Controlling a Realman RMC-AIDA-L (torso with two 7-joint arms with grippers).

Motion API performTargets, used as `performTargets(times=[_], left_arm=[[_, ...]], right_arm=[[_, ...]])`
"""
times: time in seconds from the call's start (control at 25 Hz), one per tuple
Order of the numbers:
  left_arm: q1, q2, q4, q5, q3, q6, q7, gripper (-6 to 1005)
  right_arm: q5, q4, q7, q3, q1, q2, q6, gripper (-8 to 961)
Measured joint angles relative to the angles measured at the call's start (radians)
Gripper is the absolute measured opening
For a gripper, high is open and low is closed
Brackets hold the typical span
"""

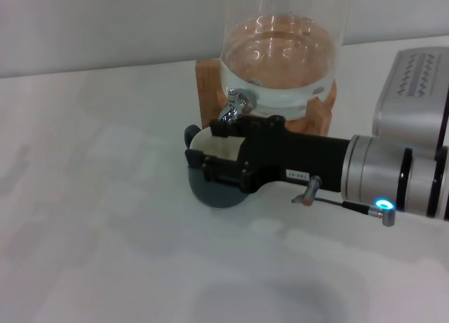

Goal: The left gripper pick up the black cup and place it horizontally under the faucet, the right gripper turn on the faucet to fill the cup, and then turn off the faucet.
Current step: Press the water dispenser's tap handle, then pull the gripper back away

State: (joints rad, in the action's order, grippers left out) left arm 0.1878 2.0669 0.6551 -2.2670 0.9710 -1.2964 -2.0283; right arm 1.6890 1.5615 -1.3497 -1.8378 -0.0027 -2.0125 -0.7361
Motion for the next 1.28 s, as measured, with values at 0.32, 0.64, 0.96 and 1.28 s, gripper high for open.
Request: performTargets(times=[0.32, 0.64, 0.96, 1.28], left_arm=[[-0.013, -0.001, 0.0, 0.0, 0.0, -0.017, 0.002, 823], [-0.013, -0.001, 0.0, -0.003, 0.0, -0.026, 0.002, 823], [-0.013, -0.001, 0.0, -0.005, 0.0, -0.026, 0.002, 823], [-0.013, -0.001, 0.0, -0.005, 0.0, -0.026, 0.002, 823]], right_arm=[[0.0, 0.001, -0.001, 0.022, -0.006, 0.0, 0.001, 616], [0.0, 0.001, -0.001, 0.024, -0.01, 0.0, 0.018, 616], [0.0, 0.0, -0.001, 0.038, -0.028, 0.001, 0.019, 616], [0.0, 0.005, 0.0, 0.05, -0.04, 0.002, 0.016, 616]])
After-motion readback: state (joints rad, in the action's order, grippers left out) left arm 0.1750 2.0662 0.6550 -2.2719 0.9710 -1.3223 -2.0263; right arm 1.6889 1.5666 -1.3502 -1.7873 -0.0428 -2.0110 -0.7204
